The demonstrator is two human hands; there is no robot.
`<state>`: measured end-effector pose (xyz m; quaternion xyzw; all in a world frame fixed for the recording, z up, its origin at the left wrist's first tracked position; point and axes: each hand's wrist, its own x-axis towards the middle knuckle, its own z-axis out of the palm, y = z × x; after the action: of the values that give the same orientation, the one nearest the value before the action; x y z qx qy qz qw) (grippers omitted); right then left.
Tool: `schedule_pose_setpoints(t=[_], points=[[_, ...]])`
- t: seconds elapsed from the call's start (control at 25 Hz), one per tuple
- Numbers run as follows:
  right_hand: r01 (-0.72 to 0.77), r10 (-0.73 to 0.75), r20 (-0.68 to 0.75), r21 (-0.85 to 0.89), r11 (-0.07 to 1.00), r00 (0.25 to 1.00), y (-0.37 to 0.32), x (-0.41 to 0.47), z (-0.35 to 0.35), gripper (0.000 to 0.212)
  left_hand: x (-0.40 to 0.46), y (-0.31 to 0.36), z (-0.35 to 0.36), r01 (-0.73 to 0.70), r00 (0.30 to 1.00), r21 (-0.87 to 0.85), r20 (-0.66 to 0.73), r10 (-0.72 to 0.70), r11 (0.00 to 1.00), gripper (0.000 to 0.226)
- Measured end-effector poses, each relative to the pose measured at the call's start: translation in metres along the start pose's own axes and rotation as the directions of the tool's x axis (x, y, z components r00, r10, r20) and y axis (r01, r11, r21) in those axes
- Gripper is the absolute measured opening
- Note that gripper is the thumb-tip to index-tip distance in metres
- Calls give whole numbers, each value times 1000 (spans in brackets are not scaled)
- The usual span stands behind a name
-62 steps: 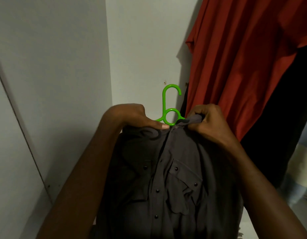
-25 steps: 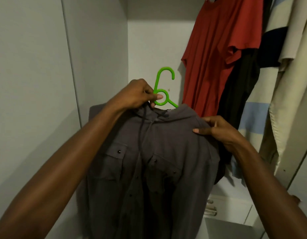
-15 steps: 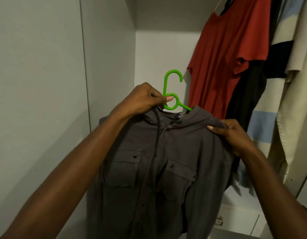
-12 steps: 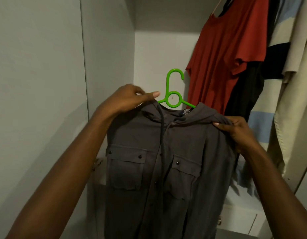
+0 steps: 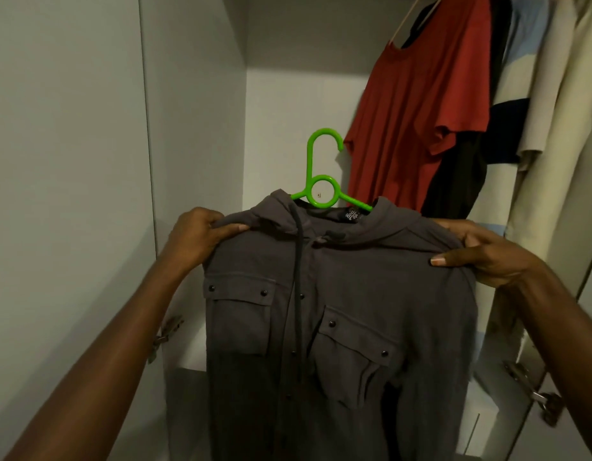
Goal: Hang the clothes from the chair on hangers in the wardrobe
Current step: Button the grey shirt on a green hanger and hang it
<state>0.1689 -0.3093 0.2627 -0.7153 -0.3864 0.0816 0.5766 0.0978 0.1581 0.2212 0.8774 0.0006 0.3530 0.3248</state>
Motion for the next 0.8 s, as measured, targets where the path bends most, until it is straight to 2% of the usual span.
schedule_pose_setpoints(t=[0.08, 0.2, 0.28, 0.36, 0.44, 0.48, 0.52, 0.56, 0.6, 0.64, 0.72, 0.76, 0.8], points=[[-47, 48, 28, -21, 999, 998, -6, 1, -5, 60, -2, 0, 12, 111, 985, 142, -146, -90, 984, 69], [-138, 138, -8, -28, 990, 990, -6, 7, -1, 51, -1, 4, 28, 236, 959, 348, -236, -159, 907, 79], [-158, 151, -89, -75, 985, 984, -1, 12, 7, 38, 10, 6, 30, 286, 948, 318, -229, -219, 904, 82], [-124, 101, -187, -118, 985, 977, 4, 17, 14, 30, 27, 6, 35, 334, 935, 160, -186, -304, 929, 87], [-33, 8, -300, -79, 996, 954, 7, 23, 18, 26, 45, 5, 44, 393, 905, -127, -125, -407, 911, 103], [19, -38, -359, -56, 998, 932, 8, 25, 18, 25, 53, 6, 47, 444, 872, -311, -64, -485, 840, 111], [67, -82, -407, -51, 996, 910, 6, 27, 17, 24, 59, 8, 50, 483, 841, -487, 26, -541, 728, 113], [106, -123, -444, -64, 992, 888, 3, 29, 16, 22, 65, 9, 53, 498, 822, -609, 105, -559, 617, 106], [134, -156, -470, -82, 988, 868, -2, 32, 16, 21, 70, 10, 56, 491, 818, -675, 141, -557, 550, 93], [156, -188, -491, -106, 982, 851, -7, 35, 16, 19, 76, 11, 60, 478, 821, -702, 145, -552, 527, 75], [183, -245, -520, -168, 969, 818, -17, 44, 16, 15, 89, 12, 74, 433, 830, -701, 63, -555, 567, 38], [188, -272, -536, -206, 960, 800, -22, 49, 15, 14, 95, 12, 81, 405, 832, -695, 11, -554, 595, 33], [196, -303, -551, -245, 950, 778, -27, 54, 15, 13, 103, 11, 88, 377, 840, -689, -28, -542, 619, 37]])
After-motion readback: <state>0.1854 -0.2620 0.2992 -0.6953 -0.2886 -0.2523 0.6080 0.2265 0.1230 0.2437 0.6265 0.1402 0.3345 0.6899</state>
